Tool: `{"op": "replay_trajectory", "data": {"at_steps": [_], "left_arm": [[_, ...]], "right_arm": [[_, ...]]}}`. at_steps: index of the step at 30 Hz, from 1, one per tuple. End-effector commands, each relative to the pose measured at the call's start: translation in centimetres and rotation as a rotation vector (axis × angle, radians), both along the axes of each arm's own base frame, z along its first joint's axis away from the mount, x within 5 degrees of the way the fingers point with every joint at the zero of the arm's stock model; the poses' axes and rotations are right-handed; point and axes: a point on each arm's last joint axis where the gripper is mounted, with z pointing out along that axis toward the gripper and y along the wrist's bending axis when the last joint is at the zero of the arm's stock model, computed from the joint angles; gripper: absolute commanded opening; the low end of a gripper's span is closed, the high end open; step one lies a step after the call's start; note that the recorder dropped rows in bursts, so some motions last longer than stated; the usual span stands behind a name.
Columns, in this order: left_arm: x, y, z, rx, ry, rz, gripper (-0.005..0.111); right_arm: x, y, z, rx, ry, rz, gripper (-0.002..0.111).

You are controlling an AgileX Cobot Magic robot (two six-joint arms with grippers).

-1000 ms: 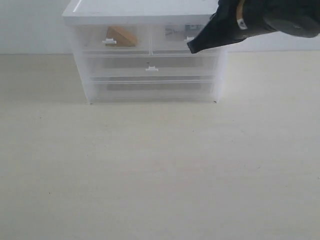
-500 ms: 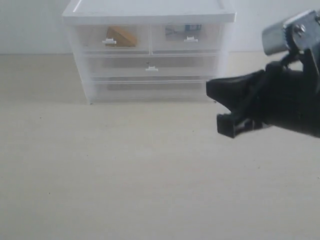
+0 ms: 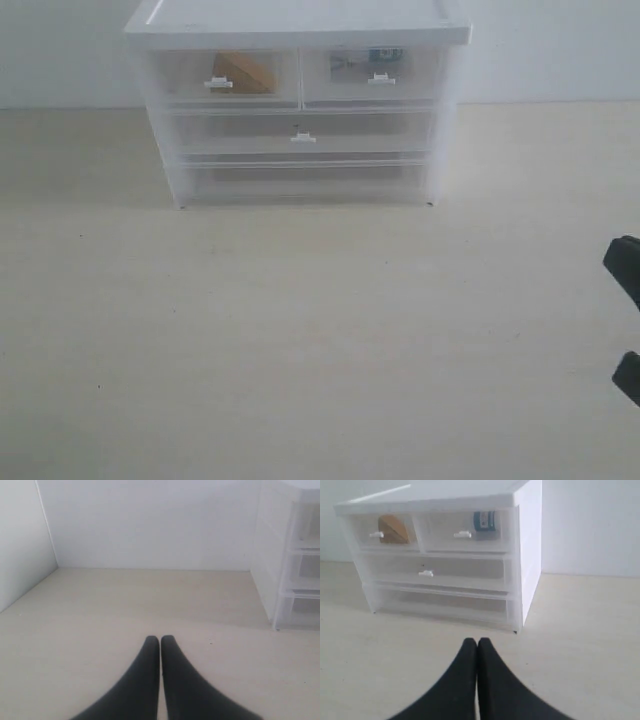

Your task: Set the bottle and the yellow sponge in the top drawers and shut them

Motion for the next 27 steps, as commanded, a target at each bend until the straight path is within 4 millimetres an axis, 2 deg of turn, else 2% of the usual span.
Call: {"op": "replay_trajectory", "data": {"at_steps": [1,6,14,20,27], "left_arm": [[0.0,0.0,-0.1,-0.016,0.000,-0.002,0.004],[0.0,0.0,-0.1,-0.016,0.000,-0.002,0.004],[0.0,0.0,-0.1,-0.016,0.000,-0.002,0.004],[0.0,0.0,-0.1,-0.016,0.000,-0.002,0.004],[0.0,0.0,-0.1,-0.016,0.000,-0.002,0.004]], "right_arm": [[-0.8,-0.4,0.3,0.010,-0.038,0.001,0.000],[-1.5,-1.0,1.0,0.051,-0.105,-0.032,0.000],[-3.2,-3.2,0.4,0.095,-0.075,-0.262,0.000],[-4.0,-3.2,-0.6,0.072,0.009,-0.256,0.000],[-4.1,-3.1,-0.8,0.073,0.029,-0.251,0.000]]}}
